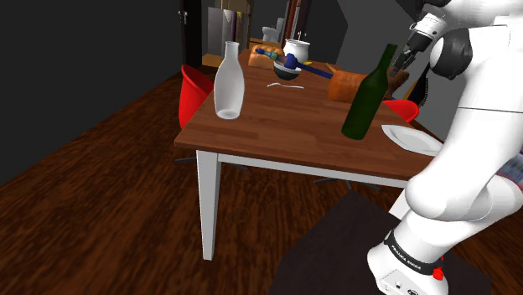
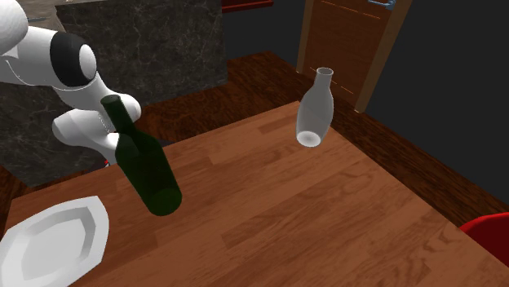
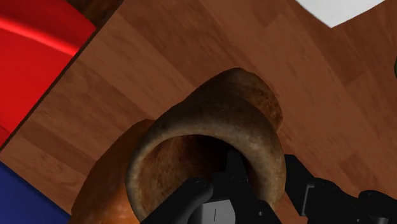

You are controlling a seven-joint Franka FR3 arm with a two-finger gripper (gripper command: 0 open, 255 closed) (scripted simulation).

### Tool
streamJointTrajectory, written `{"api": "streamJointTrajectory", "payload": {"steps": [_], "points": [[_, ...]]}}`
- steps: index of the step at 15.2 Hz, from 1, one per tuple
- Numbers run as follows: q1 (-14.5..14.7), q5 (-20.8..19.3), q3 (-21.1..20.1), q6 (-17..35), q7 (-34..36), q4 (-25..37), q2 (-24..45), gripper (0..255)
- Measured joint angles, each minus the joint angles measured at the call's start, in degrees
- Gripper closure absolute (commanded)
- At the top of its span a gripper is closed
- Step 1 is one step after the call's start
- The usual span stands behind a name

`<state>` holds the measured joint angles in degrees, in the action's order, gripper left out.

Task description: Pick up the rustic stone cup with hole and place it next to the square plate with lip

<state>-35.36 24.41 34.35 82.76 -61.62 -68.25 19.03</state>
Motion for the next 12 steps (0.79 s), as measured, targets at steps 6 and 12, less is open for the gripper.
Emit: {"api": "streamJointTrajectory", "payload": {"steps": [6,12], "points": [[-13.36,6.89,-0.15,-9.04,-5.67,18.77,12.26,255],[-12.36,6.16,0.38,-4.79,-8.13,12.95,11.51,255]]}}
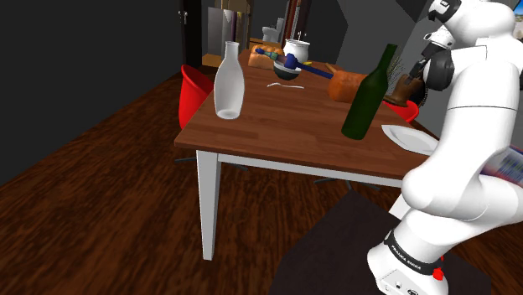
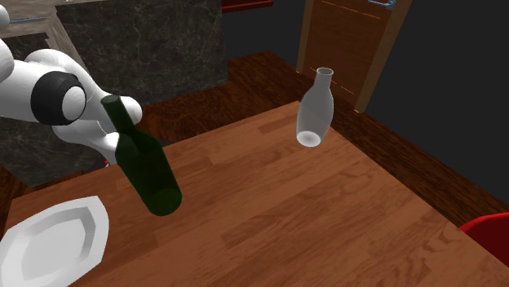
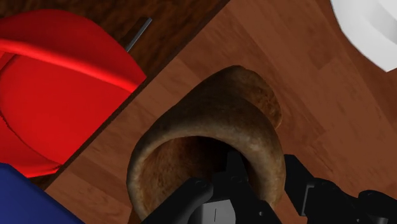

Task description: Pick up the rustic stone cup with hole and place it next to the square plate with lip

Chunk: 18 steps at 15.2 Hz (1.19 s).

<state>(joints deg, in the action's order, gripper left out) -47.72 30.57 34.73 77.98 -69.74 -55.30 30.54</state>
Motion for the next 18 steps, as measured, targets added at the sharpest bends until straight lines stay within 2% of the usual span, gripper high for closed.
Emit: {"api": "streamJointTrajectory", "payload": {"steps": [4,9,16,17,18], "points": [[2.75,-1.42,0.55,4.49,-1.03,-7.26,-2.54,255],[4.19,-1.96,0.74,8.87,-2.25,-12.75,-3.39,255],[4.53,-2.13,0.97,9.71,-2.56,-13.95,-4.05,255],[4.54,-2.12,0.98,9.72,-2.56,-13.94,-4.04,0],[4.54,-2.07,0.92,9.82,-2.56,-13.97,-3.84,0]]}}
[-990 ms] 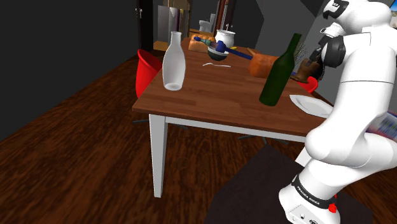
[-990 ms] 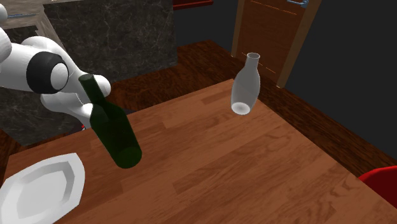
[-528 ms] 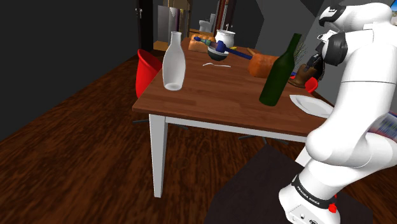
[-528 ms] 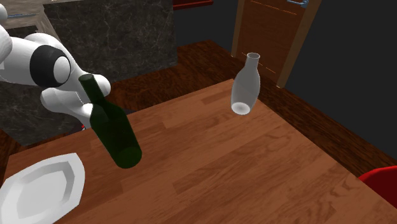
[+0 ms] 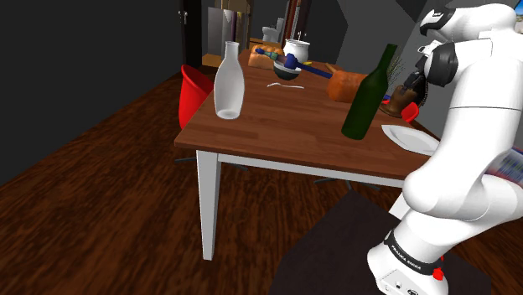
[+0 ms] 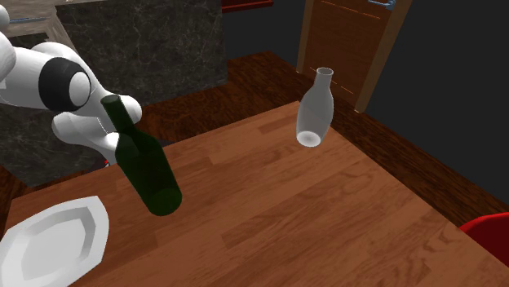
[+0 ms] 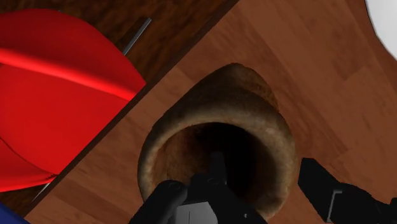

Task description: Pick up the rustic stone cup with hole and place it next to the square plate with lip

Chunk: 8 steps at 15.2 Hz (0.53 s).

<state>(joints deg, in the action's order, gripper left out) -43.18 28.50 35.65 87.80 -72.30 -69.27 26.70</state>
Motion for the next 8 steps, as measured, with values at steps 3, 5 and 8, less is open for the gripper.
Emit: {"api": "streamJointTrajectory", "payload": {"steps": [3,5,8], "points": [[-0.04,0.06,-0.06,0.07,-0.01,0.03,0.27,0],[0.03,0.01,-0.05,0.13,-0.02,-0.13,0.17,0],[-1.9,0.62,-0.12,-4.17,0.62,5.31,1.17,0]]}}
